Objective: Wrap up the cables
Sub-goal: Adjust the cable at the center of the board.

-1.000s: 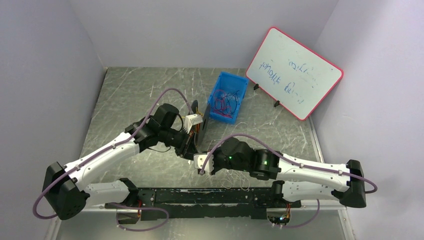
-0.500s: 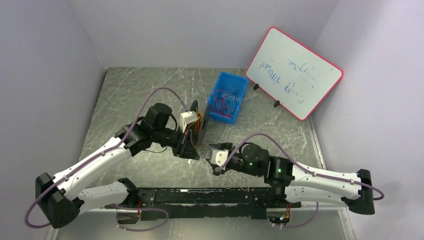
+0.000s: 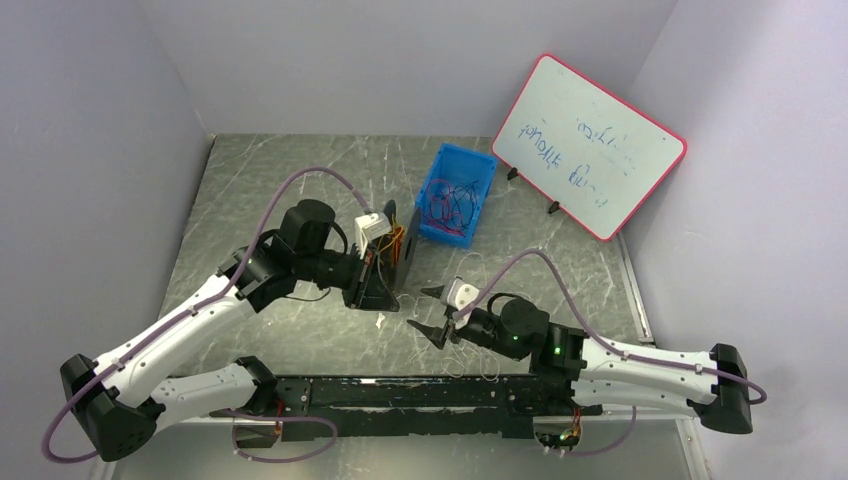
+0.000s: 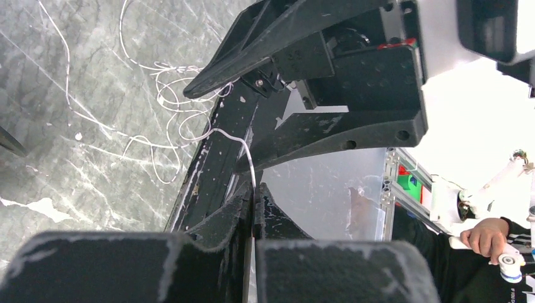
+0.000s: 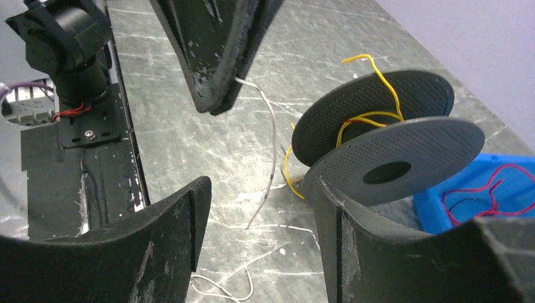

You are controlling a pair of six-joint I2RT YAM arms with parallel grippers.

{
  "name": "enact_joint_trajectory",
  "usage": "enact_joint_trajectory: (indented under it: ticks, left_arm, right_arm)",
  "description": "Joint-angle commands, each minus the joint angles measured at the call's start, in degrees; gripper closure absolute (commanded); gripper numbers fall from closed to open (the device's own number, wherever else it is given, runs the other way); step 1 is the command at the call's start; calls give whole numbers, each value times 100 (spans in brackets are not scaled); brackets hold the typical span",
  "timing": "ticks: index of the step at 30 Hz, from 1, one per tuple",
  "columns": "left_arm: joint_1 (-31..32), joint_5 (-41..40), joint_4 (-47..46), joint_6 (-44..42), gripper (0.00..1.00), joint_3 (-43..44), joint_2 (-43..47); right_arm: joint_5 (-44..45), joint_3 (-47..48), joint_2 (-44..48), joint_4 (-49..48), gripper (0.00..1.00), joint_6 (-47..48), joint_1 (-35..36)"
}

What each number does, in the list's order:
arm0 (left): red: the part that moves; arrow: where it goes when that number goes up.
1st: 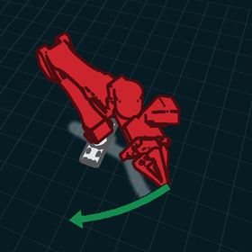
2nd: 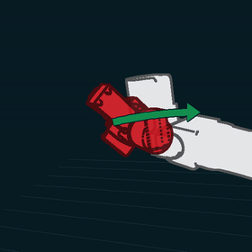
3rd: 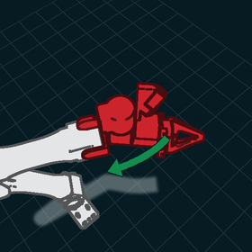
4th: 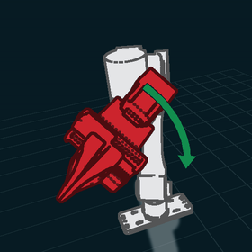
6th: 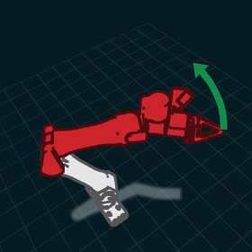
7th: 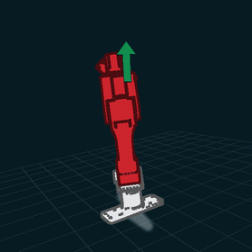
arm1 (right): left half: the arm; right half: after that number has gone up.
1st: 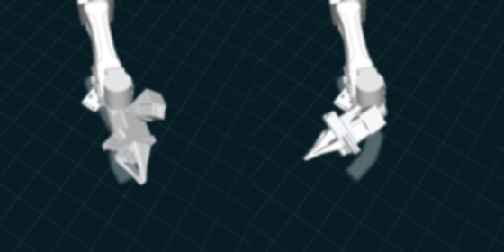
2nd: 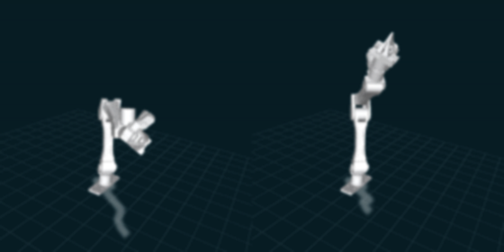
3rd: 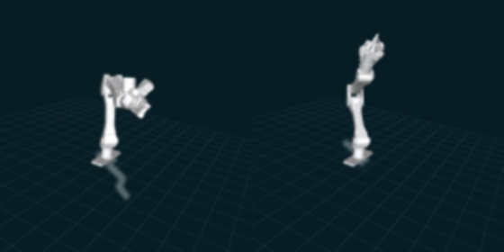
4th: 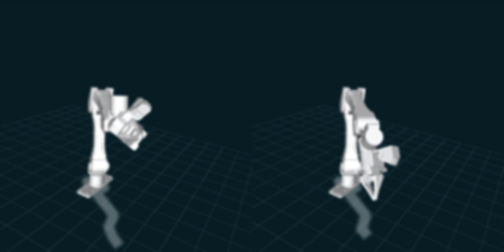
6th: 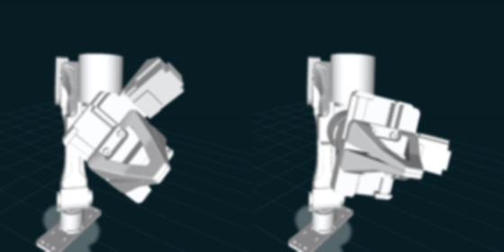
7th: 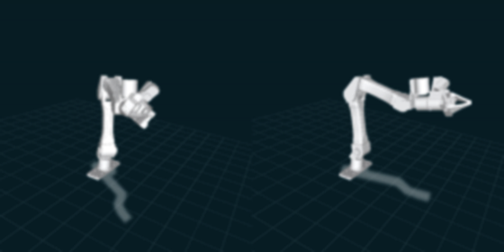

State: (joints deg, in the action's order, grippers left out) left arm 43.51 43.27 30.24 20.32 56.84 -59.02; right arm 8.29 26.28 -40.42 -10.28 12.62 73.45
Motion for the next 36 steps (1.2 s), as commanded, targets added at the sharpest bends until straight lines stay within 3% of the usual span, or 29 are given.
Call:
enact_joint_trajectory:
  ticks: [1, 15, 22, 27, 36]
  left_arm:
    - [41, -59, 55, -45, 93, 231, 92]
    - [38, 36, -15, 122, 93, 156, 332]
    - [40, 67, 14, 295, 93, 77, 484]
    - [36, 95, 11, 397, 93, -88, 659]
    - [39, 161, 91, 620, 93, -657, 905]
  right_arm:
    - [200, -306, -45, -821, 37, -708, -91]
    - [11, -938, -309, -1962, 55, -1110, -300]
    - [-173, -999, -540, -2356, 73, -1179, -540]
    - [-492, -900, -454, -2189, 100, -1164, -959]
    - [-521, -345, -59, -1434, 100, -593, -1702]
